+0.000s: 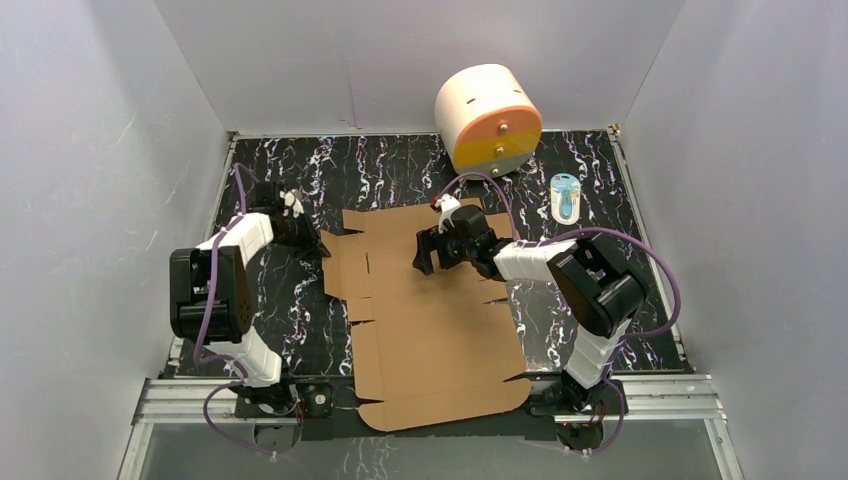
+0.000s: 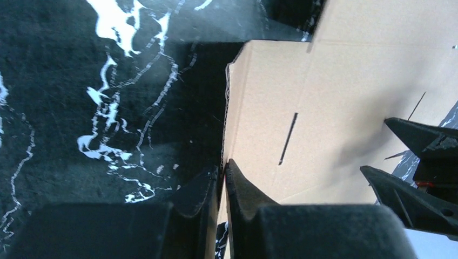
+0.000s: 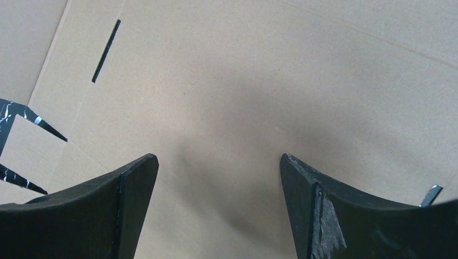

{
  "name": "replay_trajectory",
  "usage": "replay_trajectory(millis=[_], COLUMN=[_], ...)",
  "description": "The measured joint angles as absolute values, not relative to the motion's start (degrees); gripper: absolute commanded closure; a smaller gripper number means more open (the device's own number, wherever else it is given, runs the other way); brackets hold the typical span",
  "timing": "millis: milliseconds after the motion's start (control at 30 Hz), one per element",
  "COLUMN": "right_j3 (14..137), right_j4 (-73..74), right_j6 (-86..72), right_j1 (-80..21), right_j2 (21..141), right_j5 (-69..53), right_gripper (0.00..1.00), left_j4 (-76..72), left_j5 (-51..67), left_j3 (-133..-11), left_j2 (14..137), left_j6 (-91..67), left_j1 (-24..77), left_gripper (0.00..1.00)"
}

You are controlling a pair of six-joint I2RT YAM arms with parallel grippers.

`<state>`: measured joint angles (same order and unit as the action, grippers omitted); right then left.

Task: Fold the paper box

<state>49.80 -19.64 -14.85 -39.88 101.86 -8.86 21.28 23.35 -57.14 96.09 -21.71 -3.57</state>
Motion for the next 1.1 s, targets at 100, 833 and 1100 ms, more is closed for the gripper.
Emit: replay_trajectory(millis=[100, 833, 1100], right_j3=[49.8, 49.8, 49.7], right_j4=[-19.7, -19.6, -19.7], right_j6=[-14.9, -15.9, -16.6], right_j1=[-39.9, -39.9, -39.9], right_j2=[101.9, 101.7, 101.7], right_j5=[-8.9, -7.3, -6.9], right_gripper=[0.07, 0.07, 0.06], left_j4=[22.1, 38.1, 39.3], left_j5=[21.7, 0.2, -1.9], left_j3=[-57.2, -76.0, -81.1], left_j2=[94.2, 94.1, 98.7], left_j6=[-21.4, -25.8, -27.5], left_j1=[-1.8, 20.3, 24.9], left_gripper=[0.97, 0.91, 0.87])
